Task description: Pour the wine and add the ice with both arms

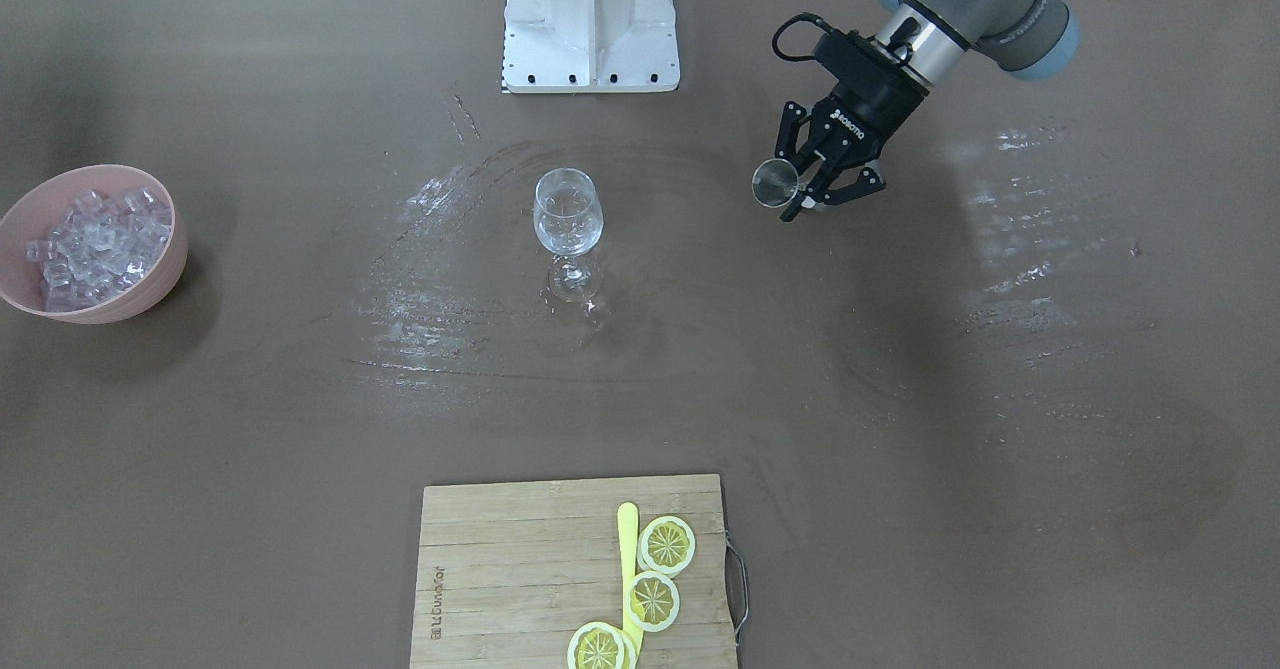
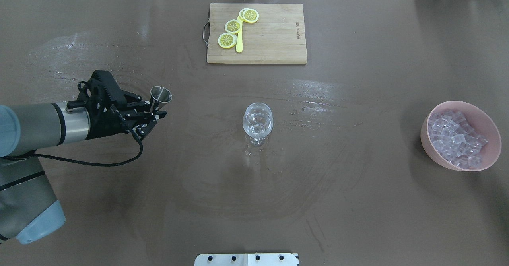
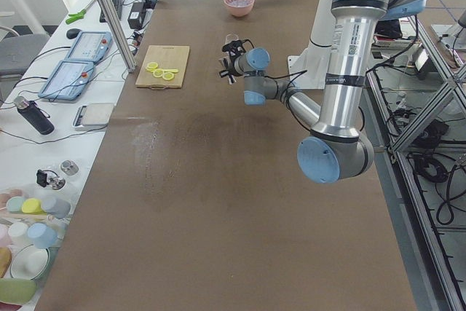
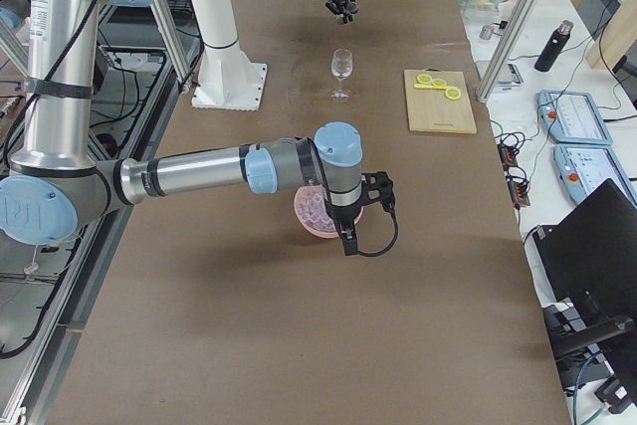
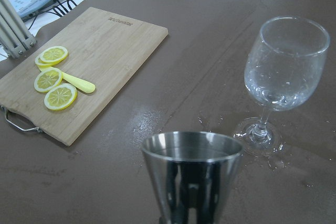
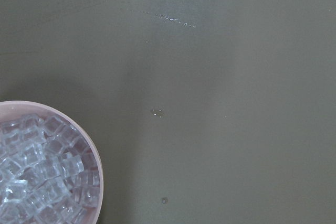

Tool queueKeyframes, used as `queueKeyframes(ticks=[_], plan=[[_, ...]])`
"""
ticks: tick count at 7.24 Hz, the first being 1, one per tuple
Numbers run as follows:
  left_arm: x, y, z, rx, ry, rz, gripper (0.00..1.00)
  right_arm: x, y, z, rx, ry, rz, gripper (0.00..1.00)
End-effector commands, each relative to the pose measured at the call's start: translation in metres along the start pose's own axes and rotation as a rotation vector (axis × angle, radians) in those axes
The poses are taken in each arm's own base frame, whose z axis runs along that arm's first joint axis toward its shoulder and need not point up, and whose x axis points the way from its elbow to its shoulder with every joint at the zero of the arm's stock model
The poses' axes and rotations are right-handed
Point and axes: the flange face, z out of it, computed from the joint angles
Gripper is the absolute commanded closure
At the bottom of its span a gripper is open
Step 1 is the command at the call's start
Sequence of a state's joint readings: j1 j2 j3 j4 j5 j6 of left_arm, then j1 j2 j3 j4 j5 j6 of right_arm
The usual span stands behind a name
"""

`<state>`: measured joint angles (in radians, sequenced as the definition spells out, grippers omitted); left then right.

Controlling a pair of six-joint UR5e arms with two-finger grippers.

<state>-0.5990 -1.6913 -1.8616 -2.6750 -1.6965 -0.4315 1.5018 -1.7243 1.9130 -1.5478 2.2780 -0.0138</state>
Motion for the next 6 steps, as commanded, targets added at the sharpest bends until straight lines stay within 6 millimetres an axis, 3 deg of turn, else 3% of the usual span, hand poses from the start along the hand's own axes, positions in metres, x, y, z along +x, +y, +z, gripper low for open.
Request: queueKeyframes(ticks=[1,4,6], plan=[[-0.034,0.031,0.003,0.105,-0.095,-0.096,1.0,-0.001,-0.001,-0.001,0.014,0.0,-0.01,0.01],[-0.06,0.048,0.014,0.137,-0.264,-0.185,1.0,0.002,-0.001,0.002,0.013,0.0,-0.009,0.01],[-0.065,0.061,0.023,0.171,-0.374,-0.217,1.0,0.002,-0.001,0.002,0.014,0.002,-0.01,0.01]])
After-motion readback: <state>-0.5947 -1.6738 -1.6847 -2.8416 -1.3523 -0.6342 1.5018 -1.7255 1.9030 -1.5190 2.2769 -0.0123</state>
